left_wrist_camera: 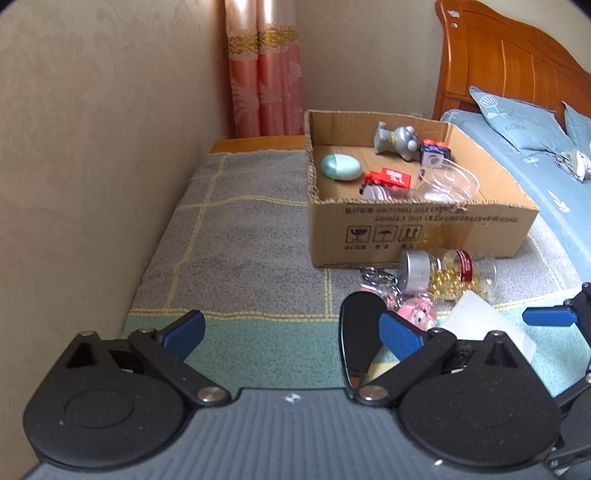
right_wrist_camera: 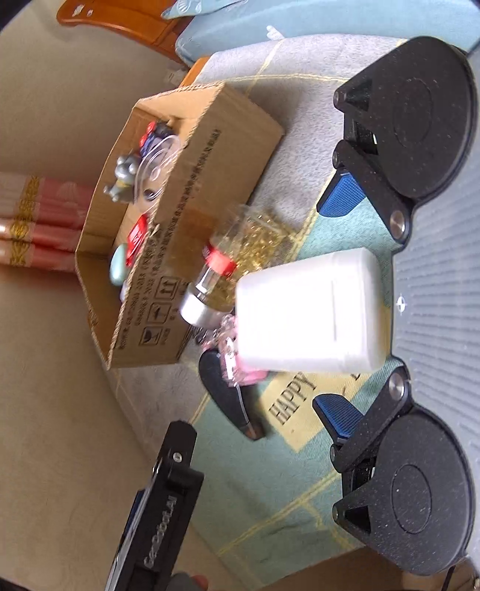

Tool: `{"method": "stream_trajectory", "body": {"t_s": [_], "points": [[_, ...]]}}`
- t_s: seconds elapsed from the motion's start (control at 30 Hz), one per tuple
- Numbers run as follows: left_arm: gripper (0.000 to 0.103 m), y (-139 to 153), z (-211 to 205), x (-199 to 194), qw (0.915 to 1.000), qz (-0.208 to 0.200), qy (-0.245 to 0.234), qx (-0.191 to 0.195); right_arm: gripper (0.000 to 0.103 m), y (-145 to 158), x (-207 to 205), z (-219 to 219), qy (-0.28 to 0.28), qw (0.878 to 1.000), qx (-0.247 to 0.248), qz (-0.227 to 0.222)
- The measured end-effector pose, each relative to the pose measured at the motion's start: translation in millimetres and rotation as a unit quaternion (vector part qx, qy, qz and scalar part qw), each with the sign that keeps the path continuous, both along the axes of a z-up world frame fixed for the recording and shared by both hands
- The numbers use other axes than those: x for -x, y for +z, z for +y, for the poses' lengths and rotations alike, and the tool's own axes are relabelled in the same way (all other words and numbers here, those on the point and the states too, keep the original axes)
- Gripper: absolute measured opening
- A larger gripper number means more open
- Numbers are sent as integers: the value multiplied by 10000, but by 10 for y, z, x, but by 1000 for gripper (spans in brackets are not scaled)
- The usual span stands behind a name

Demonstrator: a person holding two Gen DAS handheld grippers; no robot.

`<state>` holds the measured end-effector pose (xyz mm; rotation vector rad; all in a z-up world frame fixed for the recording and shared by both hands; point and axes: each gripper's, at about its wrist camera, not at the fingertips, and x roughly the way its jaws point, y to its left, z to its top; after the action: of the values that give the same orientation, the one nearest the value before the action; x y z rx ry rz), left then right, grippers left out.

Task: Organize rigid objects
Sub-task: 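Move the right tool to the white plastic bottle while the left tool approaches the black paddle, then grasp the white bottle with the right tool while the left tool grasps the black paddle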

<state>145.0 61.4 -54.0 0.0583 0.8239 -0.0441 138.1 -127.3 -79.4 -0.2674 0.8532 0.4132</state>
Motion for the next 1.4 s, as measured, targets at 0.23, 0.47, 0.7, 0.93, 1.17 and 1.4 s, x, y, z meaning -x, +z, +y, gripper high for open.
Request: {"method": "stream_trajectory", "body": {"t_s": [0.23,0.47,0.7,0.93,1.17,1.4], "points": [[100,-268,-106,-50,9986,411,-336,-6,103,-25,37,-295,-451,9989,-56,79],[101,-495,-72,-60,9970,675,-367,-79,103,-64,9,-667,-1057,9943,-83,148],[102,-529,216,-117,9977,653,153,52,103,-67,18,-805,-1154,9926,-218,320],[102,-521,446,-238,9950,528,820,-218,103,171,42,-467,-604,9978,-265,12],[102,-458,436,-185,9949,519,818,-279,103,272,-93,25,-211,9977,52,-638],[102,-288,338,-166,9989,257,384,79,103,99,-129,52,-393,9947,587,-753]]}}
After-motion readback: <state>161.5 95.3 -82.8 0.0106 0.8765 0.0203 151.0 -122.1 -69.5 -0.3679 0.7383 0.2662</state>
